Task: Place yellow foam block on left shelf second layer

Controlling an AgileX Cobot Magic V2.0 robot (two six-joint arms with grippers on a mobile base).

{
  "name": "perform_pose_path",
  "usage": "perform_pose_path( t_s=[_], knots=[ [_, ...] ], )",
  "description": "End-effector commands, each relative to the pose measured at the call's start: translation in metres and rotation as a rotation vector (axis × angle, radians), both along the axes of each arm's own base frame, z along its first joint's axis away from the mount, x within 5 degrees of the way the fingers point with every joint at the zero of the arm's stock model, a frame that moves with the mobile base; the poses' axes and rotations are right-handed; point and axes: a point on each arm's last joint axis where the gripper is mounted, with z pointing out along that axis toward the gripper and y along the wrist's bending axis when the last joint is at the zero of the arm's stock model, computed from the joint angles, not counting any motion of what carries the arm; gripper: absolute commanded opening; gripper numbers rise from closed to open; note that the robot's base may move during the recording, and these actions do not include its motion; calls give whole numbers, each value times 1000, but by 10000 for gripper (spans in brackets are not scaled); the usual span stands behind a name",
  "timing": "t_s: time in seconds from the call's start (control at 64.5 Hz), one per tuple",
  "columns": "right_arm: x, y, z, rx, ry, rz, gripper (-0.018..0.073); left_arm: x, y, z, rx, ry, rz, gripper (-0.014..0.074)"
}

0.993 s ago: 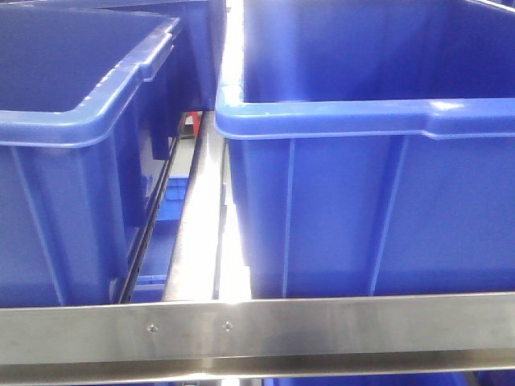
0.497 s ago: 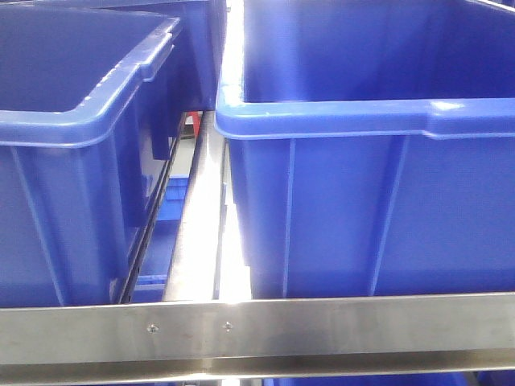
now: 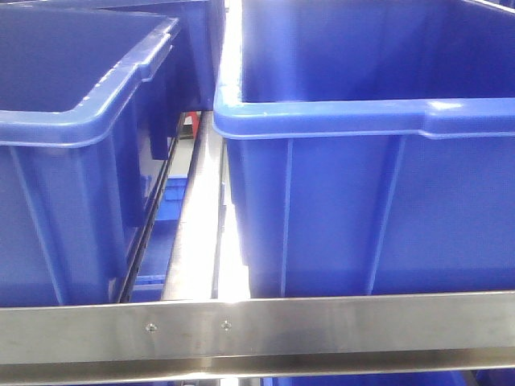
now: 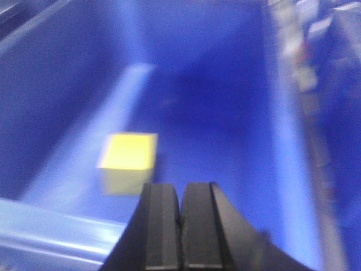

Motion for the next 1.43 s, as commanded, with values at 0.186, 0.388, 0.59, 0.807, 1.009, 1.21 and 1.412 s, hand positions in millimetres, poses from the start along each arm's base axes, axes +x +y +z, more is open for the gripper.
perform_pose_path(
  t_s=[0.186, 0.388, 0.59, 0.807, 1.009, 1.21, 1.412],
  knots=[
    [-20, -9, -44, 30, -248, -112, 63, 1, -1, -1, -10, -54, -17, 136],
    [-23, -9, -59, 54, -313, -111, 63, 1, -1, -1, -10, -54, -17, 136],
    [-24, -9, -59, 54, -314, -111, 63, 1, -1, -2, -9, -48, -16, 136],
    [-24, -9, -59, 54, -314, -111, 63, 1, -1, -2, -9, -48, -16, 136],
    [-23, -9, -59, 54, -313, -111, 63, 1, -1, -2, -9, -48, -16, 136],
    [-23, -9, -59, 54, -313, -111, 63, 1, -1, -2, -9, -48, -16, 136],
    [-23, -9, -59, 54, -313, -111, 63, 1, -1, -2, -9, -48, -16, 136]
  ],
)
